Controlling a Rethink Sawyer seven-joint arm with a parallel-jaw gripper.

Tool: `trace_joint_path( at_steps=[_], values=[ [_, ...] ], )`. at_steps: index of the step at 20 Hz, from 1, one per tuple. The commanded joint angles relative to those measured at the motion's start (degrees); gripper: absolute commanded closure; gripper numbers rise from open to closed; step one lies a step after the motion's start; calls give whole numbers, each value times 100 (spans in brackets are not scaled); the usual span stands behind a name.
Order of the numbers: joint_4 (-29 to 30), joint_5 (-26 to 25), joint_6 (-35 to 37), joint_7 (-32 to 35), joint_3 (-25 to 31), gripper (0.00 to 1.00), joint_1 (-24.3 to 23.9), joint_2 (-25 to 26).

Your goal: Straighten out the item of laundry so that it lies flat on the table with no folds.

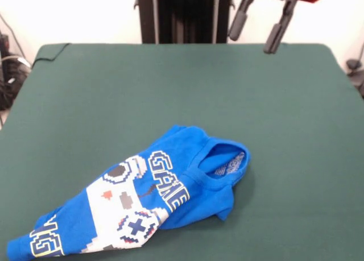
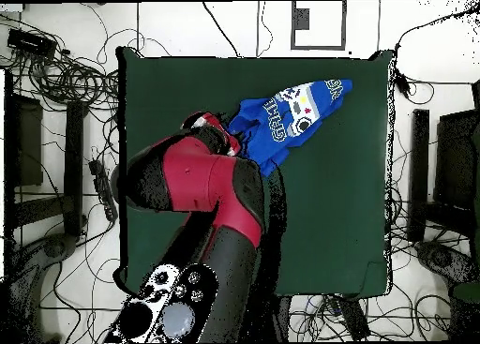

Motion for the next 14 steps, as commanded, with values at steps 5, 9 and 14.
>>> trace_joint_path(
  at_steps=[5,9,14],
  values=[
    [1019,626,-891,1538,279,0,65,840],
    [1071,749,-990,1401,267,0,87,905],
    [1056,860,-1050,1283,246,0,104,983]
  ],
)
